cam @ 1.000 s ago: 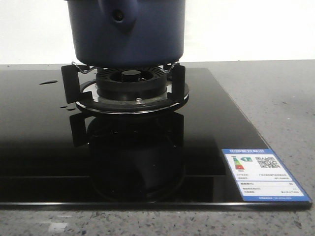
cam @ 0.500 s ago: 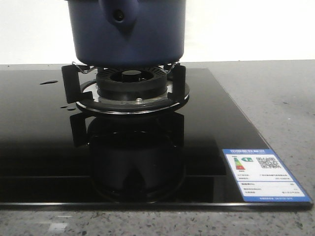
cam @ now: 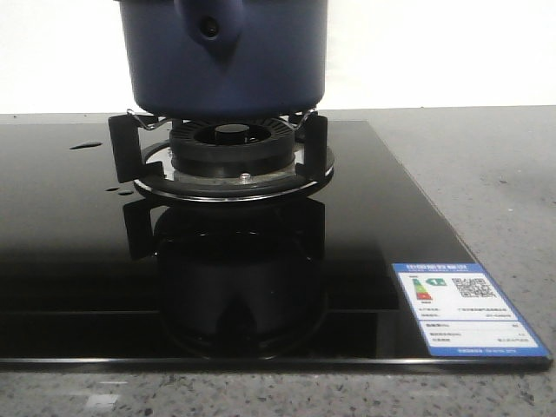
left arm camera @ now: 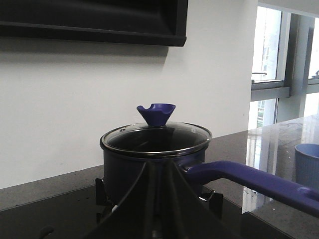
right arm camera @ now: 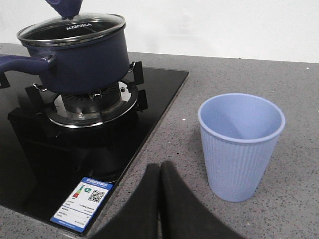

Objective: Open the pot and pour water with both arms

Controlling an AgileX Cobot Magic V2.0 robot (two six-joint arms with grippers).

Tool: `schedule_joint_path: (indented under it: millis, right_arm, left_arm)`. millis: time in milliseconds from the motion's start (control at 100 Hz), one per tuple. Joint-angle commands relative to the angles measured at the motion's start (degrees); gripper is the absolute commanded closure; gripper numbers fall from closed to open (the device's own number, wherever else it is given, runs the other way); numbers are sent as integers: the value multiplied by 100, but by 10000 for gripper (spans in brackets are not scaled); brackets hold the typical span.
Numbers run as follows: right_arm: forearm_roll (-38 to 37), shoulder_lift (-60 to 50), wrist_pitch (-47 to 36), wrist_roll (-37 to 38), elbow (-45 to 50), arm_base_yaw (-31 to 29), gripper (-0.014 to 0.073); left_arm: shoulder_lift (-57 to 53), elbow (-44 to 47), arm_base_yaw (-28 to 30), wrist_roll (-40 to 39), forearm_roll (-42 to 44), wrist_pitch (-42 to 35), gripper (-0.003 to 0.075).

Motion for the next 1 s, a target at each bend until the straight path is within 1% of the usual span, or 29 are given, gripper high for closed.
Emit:
schedule_joint_path:
  millis: [0, 180, 250, 300, 350, 370, 380, 420, 430, 440, 450, 460, 470, 480, 490, 500, 510, 520, 530, 540, 550, 560, 570, 620, 660, 710, 870, 920, 990]
  right_arm:
    - [57, -22, -425, -63, -179, 5, 668]
    - [57, -22, -425, -63, -179, 5, 668]
    - [57, -22, -425, -63, -179, 5, 668]
    - [57, -22, -425, -63, -179, 5, 668]
    - [57, -22, -425, -63, -179, 5, 668]
    - [57, -22, -425, -63, -179, 5, 668]
    - [57, -22, -425, -63, -179, 5, 668]
    - [57, -22, -425, -63, -179, 5, 668]
    - [57, -22, -425, -63, -179, 5, 668]
    - [57, -22, -425, -63, -179, 5, 668]
    - [57, -22, -425, -63, -179, 5, 668]
    - [57, -22, -425, -63, -179, 5, 668]
    - [57, -22, -425, -63, -179, 5, 668]
    - [57, -22, -425, -63, -179, 5, 668]
    - [57, -22, -425, -63, -179, 5, 668]
    - [57, -22, -425, -63, -179, 5, 668]
    - [57, -22, -425, -63, -179, 5, 668]
    - [57, -22, -425, -63, -179, 5, 668]
    - [57, -22, -425, -63, -179, 5, 668]
    - [57, -22, -425, -63, -179, 5, 668]
    - [57, -22, -425, -63, -179, 5, 668]
    - [57, -22, -425, -63, -179, 5, 668]
    - [57, -22, -425, -63, -179, 5, 668]
    - [57, -22, -425, -63, -179, 5, 668]
    - [57, -22, -425, -63, -179, 5, 668]
    - [57, -22, -425, -63, -179, 5, 668]
    - [57, -22, -425, -63, -179, 5, 668]
    - [57, -22, -425, -63, -179, 5, 668]
    - [57, -22, -425, -63, -179, 5, 668]
  left_arm:
    - [62, -161, -22, -53, -182, -10, 739]
    - [62, -161, -22, -42, -182, -10, 739]
    - [62, -161, -22, 48, -115, -220, 739]
    - [62, -161, -22, -31, 164, -329, 739]
    - [62, -161, -18, -321, 897, -311, 739]
    - [73, -161, -18, -570, 1147, -311, 739]
    - [73, -161, -18, -677, 1433, -311, 739]
    - [73, -161, -18, -1561, 2310, -345, 739]
    - [73, -161, -18, -1931, 2709, -343, 739]
    - [73, -161, -18, -2128, 2914, -356, 739]
    - [73, -161, -18, -2331, 3340, -357, 739]
    - [73, -161, -18, -2753, 3558, -357, 739]
    - [73, -161, -18, -2971, 4004, -357, 739]
    - [73, -161, -18, -3412, 4233, -357, 739]
    - [73, -161, -18, -3641, 4467, -357, 739]
    - [73, -152, -18, -4087, 4925, -357, 739]
    - [73, -152, -18, -4310, 5157, -357, 739]
    - [73, -152, -18, -4530, 5608, -345, 739]
    - [73, -141, -18, -4961, 5829, -345, 739]
    - [73, -139, -18, -5166, 6256, -345, 739]
    - [73, -123, -18, -5553, 6461, -345, 739]
    - [62, -122, -18, -5733, 6654, -345, 739]
    - [62, -93, -18, -6066, 7016, -358, 739]
    - [42, 10, 5, -6924, 7999, -417, 739]
    - [5, 119, 25, -7274, 8516, -583, 739]
    - [-61, 366, 65, -7455, 8735, -920, 739]
    - [-434, 1240, 285, -7491, 8536, -2257, 739]
    - [-570, 1494, 359, -7516, 8524, -2396, 739]
    - [-786, 1689, 466, -7547, 8514, -2301, 739]
